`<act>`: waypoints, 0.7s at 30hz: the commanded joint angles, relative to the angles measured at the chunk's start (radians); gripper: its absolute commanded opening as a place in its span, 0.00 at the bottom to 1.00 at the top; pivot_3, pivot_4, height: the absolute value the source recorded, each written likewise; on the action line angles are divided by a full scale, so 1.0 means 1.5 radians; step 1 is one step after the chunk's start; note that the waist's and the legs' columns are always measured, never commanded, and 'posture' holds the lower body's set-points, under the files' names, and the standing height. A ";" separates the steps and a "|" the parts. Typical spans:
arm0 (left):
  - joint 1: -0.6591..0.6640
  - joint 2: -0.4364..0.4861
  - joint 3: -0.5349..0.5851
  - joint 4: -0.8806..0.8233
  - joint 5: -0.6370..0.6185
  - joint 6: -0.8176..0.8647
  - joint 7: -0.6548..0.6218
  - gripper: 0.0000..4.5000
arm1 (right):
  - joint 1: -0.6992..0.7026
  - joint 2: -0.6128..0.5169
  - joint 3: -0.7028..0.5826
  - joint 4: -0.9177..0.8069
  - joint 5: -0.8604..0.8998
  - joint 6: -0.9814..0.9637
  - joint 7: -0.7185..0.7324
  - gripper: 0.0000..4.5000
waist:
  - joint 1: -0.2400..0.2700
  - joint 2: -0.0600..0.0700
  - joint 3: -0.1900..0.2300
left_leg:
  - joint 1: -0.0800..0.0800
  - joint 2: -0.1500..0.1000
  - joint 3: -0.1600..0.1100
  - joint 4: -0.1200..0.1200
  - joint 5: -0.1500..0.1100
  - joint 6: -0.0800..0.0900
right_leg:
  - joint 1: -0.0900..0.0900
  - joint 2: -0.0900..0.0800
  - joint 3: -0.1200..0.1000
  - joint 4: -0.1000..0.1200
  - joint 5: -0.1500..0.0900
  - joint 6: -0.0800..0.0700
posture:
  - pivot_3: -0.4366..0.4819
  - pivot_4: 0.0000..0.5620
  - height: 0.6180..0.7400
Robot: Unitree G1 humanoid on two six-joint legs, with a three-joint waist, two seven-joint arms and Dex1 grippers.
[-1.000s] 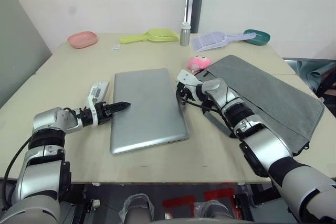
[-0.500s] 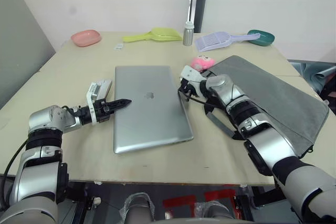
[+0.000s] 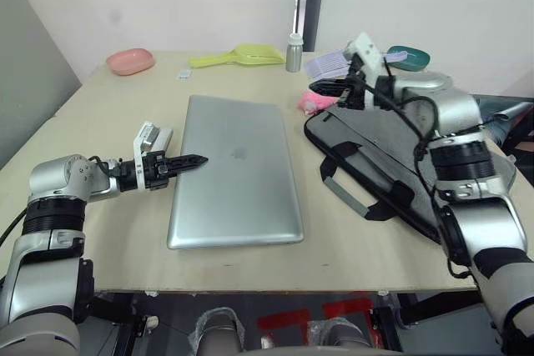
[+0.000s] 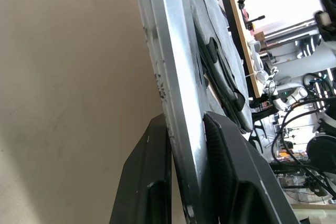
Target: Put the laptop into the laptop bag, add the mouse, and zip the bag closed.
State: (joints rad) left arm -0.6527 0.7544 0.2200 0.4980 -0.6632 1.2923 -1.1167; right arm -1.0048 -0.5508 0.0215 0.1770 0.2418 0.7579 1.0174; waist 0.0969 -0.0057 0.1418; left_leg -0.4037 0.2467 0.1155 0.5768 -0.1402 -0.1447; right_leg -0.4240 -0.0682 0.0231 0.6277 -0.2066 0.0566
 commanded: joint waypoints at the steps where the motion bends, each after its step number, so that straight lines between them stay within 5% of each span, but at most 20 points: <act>1: 0.004 -0.005 0.003 -0.012 0.017 -0.043 0.034 0.11 | 0.009 -0.030 -0.017 -0.072 0.028 0.033 -0.007 0.00 | 0.001 0.000 0.000 | 0.000 0.000 0.000 0.000 0.000 0.000 | 0.000 0.000 0.000 0.000 0.000 0.000 | 0.48 0.27 1.00; 8: -0.010 -0.008 0.045 -0.028 -0.022 -0.011 0.048 0.10 | 0.112 -0.145 -0.138 -0.269 0.196 0.247 0.018 0.00 | 0.017 0.000 0.000 | 0.000 0.000 0.000 0.000 0.000 0.000 | 0.000 0.000 0.000 -0.001 0.000 0.000 | 0.48 0.27 1.00; 14: 0.006 0.016 0.134 -0.097 -0.123 0.103 0.061 0.10 | 0.234 -0.226 -0.352 -0.367 0.299 0.411 -0.037 0.00 | 0.016 0.000 0.000 | 0.000 0.000 0.000 0.000 0.000 0.000 | 0.000 0.000 0.001 0.000 0.000 0.000 | 0.48 0.27 1.00; 21: 0.041 0.003 0.191 -0.168 -0.191 0.211 0.096 0.10 | 0.505 -0.284 -0.593 -0.500 0.314 0.482 -0.048 0.00 | 0.023 0.000 0.000 | 0.001 0.000 0.001 -0.001 0.000 0.000 | 0.000 0.000 0.002 -0.001 0.000 0.000 | 0.48 0.27 1.00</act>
State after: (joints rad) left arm -0.5629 0.7581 0.4329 0.2860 -0.8674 1.5917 -0.9636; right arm -0.2917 -0.9558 -0.7806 -0.5071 0.7003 1.4841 0.9342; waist 0.1321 -0.0057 0.1425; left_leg -0.4023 0.2468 0.1180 0.5761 -0.1407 -0.1445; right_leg -0.4238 -0.0685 0.0256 0.6258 -0.2071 0.0564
